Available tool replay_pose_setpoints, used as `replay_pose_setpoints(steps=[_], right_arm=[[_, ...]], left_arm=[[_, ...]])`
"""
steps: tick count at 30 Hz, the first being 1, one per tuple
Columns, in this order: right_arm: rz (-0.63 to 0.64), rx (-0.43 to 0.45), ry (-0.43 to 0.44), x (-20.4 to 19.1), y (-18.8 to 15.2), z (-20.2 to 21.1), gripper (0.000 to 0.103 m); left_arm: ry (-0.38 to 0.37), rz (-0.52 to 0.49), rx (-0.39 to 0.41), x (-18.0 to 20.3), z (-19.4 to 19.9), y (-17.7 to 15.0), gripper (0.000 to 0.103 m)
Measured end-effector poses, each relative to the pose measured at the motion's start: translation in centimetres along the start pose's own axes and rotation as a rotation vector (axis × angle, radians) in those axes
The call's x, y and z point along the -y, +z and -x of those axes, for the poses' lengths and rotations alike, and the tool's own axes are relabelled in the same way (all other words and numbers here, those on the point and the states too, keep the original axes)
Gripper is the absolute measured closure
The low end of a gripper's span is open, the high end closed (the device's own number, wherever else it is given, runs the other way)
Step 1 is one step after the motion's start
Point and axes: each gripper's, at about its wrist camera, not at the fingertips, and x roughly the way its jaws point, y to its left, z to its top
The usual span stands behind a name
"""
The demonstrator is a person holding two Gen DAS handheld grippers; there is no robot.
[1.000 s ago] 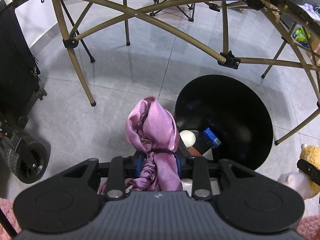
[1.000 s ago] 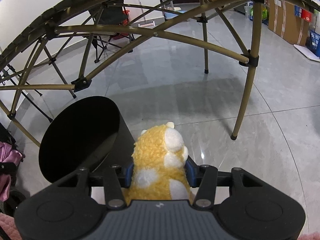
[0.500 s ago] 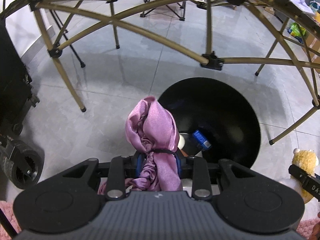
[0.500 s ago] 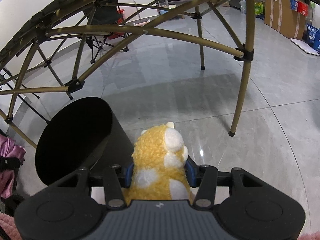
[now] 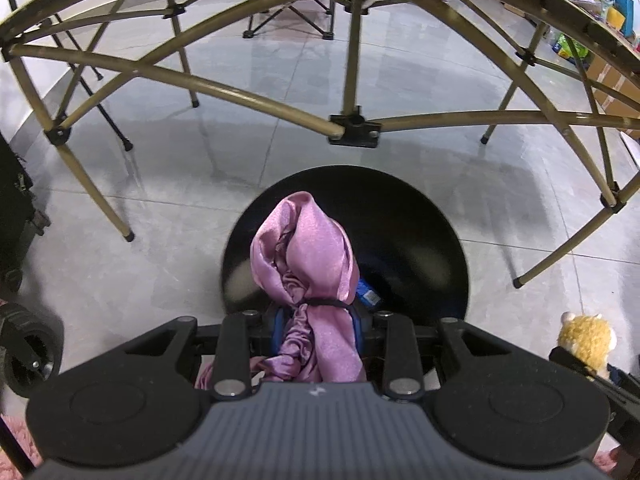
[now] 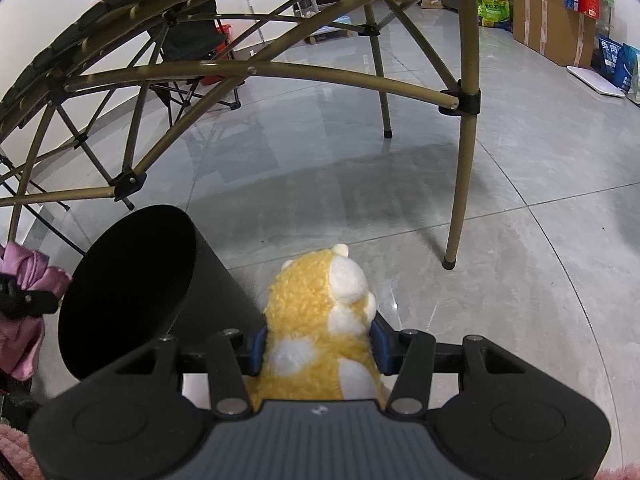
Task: Collect trash
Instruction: 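Carry both tools down under the table over the black bin, then open the left tool to drop the pink satin cloth into the bin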
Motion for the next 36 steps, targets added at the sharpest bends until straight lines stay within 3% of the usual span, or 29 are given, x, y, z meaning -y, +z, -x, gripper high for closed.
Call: replay_pose_setpoints(steps=[21,24,26,28,36], right_arm=[[-0.023,0.012,-0.039,1.1,0.1,-0.1,0.054],[-0.022,0.013,-0.041,1.1,0.1,-0.1,0.054],[-0.021,0.014,-0.041,1.0,0.1,-0.1,0.054],[-0.022,0.013,-0.040,1.1,0.1,-0.1,0.054],[-0.010,0.015,-0.046,1.0,0.1,0.0,0.054]], left_arm=[[0.030,-0.019,-0.001,1.9,-2.0,1.3,0.070],[0.034,-0.019,-0.004,1.8,-2.0,1.2,0.056],[0.036,-0.019,0.002,1.7,-1.9,1.2,0.021],[0.059,-0.021,0.023,1.8,-1.6,1.1,0.000],[0.106,-0.015,0.020,1.2,-1.7,1.2,0.000]])
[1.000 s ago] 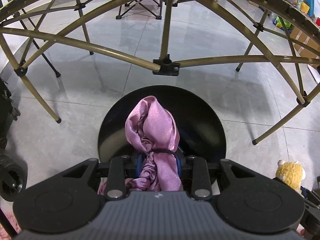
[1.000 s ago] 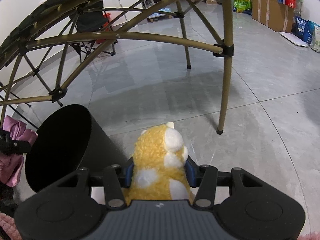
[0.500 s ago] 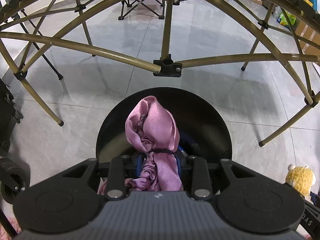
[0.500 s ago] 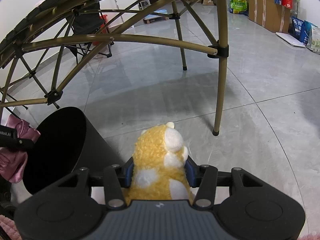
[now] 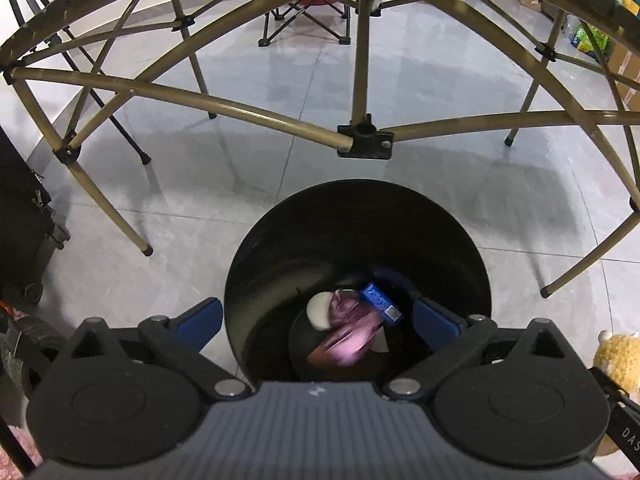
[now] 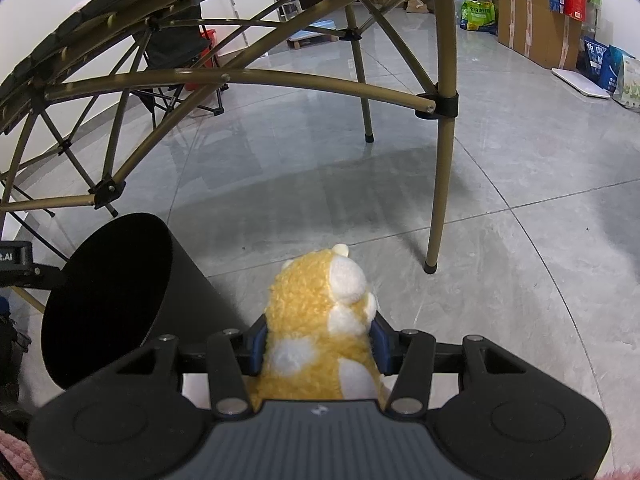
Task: Collect trash
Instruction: 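Open the left tool to drop the pink satin cloth into the bin, then move the right tool over the bin and open it to drop the plush toy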
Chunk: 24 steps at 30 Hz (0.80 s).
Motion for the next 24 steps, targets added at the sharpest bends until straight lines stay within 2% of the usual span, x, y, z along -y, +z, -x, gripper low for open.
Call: replay_pose_setpoints(steps=[24], right_arm=[[0.105,0.043,-0.025,-3.2,0.4,1.4,0.054]], left_arm=[[0.011,0.033,0.012,-4.3,1.7,-0.6,0.000]])
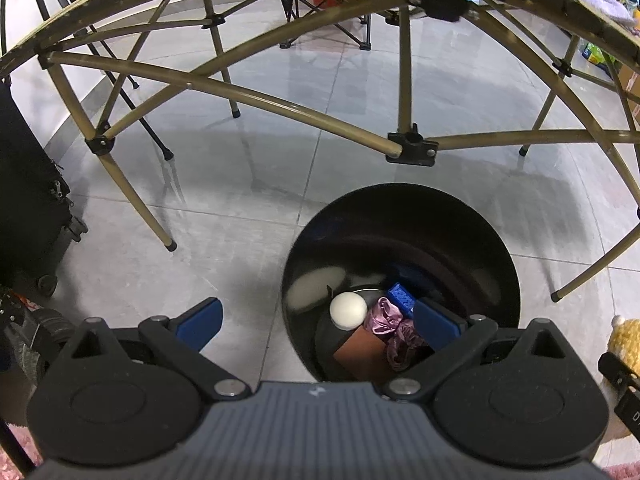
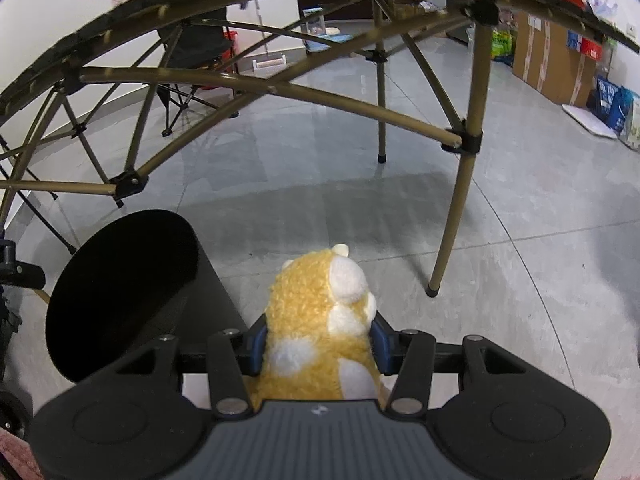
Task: Collect trash
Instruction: 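Move the right tool over the bin and open it to drop the plush toy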
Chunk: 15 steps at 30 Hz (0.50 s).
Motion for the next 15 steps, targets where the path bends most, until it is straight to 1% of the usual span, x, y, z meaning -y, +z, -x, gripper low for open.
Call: replay_pose_setpoints(steps=[7,15], right_arm=[[0.036,0.028,0.009,-2.0,1.1,1.0,0.054],[0.085,0.073,0.036,-5.0,3.4,2.1,0.054]], left_arm=[[0.000,0.022,0.018,-2.0,0.9,0.0,0.000],[0.009,0.069,0.034,-5.2,1.5,-0.1,0.000]])
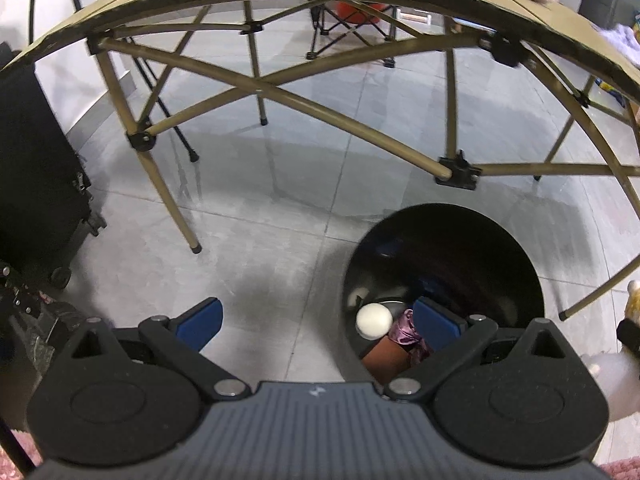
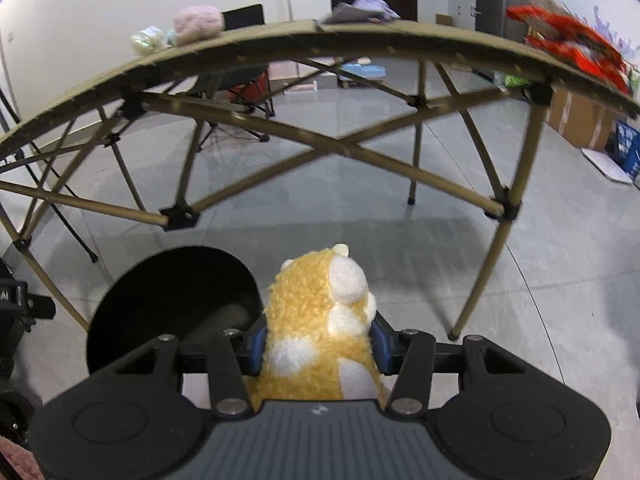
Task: Collect trash
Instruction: 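Move the right tool over the bin and open it to drop the plush toy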
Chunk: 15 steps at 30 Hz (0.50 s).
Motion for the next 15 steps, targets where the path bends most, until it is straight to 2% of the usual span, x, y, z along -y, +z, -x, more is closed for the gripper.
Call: replay_pose_setpoints(steps=[15], right_arm=[[0.127,0.008,0.085,-7.3,3.2,-1.5,0.054]], left_arm=[[0.045,0.051,0.042,-5.4,1.1,0.3,0.000]])
